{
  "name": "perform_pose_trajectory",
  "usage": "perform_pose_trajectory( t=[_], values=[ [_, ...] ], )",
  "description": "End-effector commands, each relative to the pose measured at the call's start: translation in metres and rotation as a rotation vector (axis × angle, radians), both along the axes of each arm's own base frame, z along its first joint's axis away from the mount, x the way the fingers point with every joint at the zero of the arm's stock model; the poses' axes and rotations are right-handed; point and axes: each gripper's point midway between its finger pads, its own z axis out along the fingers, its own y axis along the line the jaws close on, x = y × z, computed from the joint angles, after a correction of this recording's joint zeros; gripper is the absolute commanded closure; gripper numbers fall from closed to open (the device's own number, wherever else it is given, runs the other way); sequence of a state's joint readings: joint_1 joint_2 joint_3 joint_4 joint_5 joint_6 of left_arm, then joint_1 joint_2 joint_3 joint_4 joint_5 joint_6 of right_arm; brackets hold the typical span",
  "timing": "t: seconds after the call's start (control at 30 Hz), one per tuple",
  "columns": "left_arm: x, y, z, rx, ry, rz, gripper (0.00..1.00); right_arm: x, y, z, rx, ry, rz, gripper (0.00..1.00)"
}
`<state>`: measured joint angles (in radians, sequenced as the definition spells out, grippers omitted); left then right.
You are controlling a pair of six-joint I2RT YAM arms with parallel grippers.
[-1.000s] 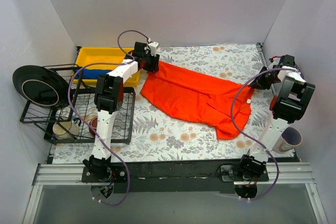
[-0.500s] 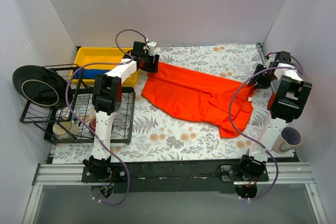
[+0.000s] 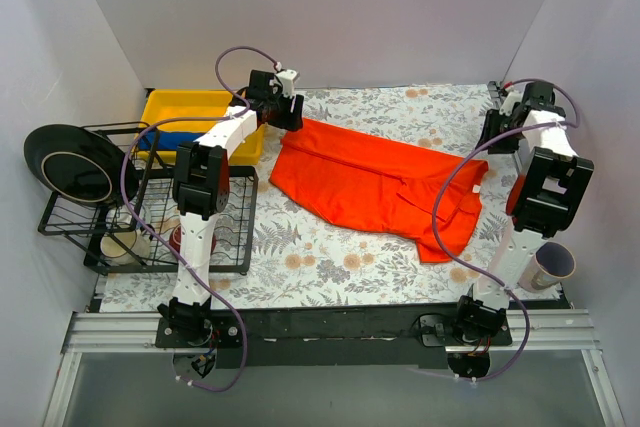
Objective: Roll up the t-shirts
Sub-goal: Fold the T-shirt at the center of the board.
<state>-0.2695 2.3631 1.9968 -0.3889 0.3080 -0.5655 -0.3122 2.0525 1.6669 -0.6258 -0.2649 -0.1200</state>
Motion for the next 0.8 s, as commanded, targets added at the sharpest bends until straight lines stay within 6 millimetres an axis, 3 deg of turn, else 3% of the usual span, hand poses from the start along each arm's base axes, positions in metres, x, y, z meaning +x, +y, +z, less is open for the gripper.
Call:
perform_pose_trajectory(
  t=[0.0, 0.37, 0.77],
  values=[
    [0.002, -0.005, 0.059, -0.059, -0.083, -0.018, 0.41, 0.013, -0.015, 0.007, -0.069, -0.020, 0.028, 0.51],
    [0.000, -0.003, 0.052, -0.046, -0.070, -0.029, 0.39, -0.006, -0.023, -0.040, -0.082, 0.097, 0.065, 0.44],
    [-0.002, 0.000, 0.041, -0.023, -0.055, -0.027, 0.38, -0.020, -0.037, -0.066, -0.057, 0.152, 0.052, 0.45]
  ],
)
